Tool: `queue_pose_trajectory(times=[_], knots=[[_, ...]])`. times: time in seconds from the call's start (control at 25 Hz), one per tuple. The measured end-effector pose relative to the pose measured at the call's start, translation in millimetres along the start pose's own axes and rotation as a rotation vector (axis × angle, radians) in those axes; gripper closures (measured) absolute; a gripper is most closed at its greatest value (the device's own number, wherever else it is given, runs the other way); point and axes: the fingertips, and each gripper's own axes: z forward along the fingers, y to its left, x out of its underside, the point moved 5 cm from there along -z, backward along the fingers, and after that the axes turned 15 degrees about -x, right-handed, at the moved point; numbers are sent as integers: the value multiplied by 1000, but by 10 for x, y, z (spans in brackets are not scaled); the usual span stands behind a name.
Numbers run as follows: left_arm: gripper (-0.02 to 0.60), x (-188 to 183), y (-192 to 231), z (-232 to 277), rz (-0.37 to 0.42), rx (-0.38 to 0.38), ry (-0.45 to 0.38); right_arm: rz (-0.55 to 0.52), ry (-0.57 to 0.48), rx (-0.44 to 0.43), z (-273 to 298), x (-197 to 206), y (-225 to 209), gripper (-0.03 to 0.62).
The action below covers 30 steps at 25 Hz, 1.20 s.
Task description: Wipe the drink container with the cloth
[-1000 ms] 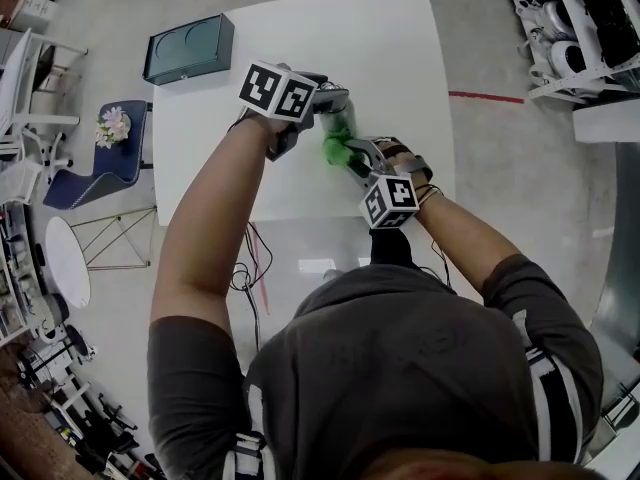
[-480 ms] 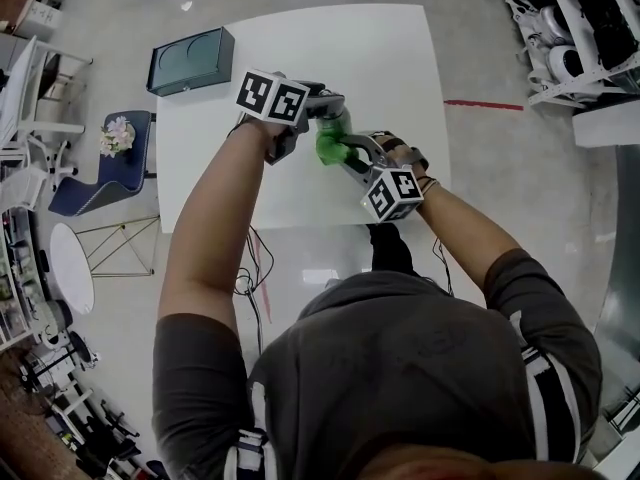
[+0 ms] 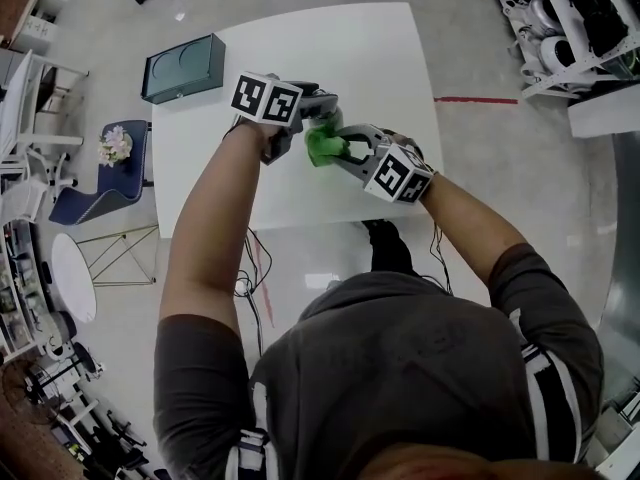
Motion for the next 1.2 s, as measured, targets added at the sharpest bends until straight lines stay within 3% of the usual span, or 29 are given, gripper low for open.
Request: queue_pose_trajectory(times=[0.12, 0.28, 0.44, 0.64, 0.72, 0.8, 1.0, 1.2], knots=[[354, -21, -17, 5, 8, 4, 4, -15, -34, 36, -100, -161, -177, 491], [354, -40, -59, 42, 11, 11, 9, -16, 1, 19, -11, -5, -186, 492], [354, -44, -30, 44, -6, 17, -1, -37, 100, -47, 260, 206, 25, 493], [354, -34, -74, 57, 6, 31, -4, 47, 182, -111, 393, 499, 201, 493], [354, -17, -69, 44, 0, 36, -8, 119, 127, -114, 251, 500, 168, 493], [354, 14, -66, 13, 0, 44, -13, 232, 4, -93, -25, 457, 57, 493], [353, 105, -31, -115, 38, 58, -22, 505, -254, 35, -540, 455, -517, 491], [354, 207, -168, -164, 89, 64, -24, 592, -236, 7, -368, 614, -630, 492]])
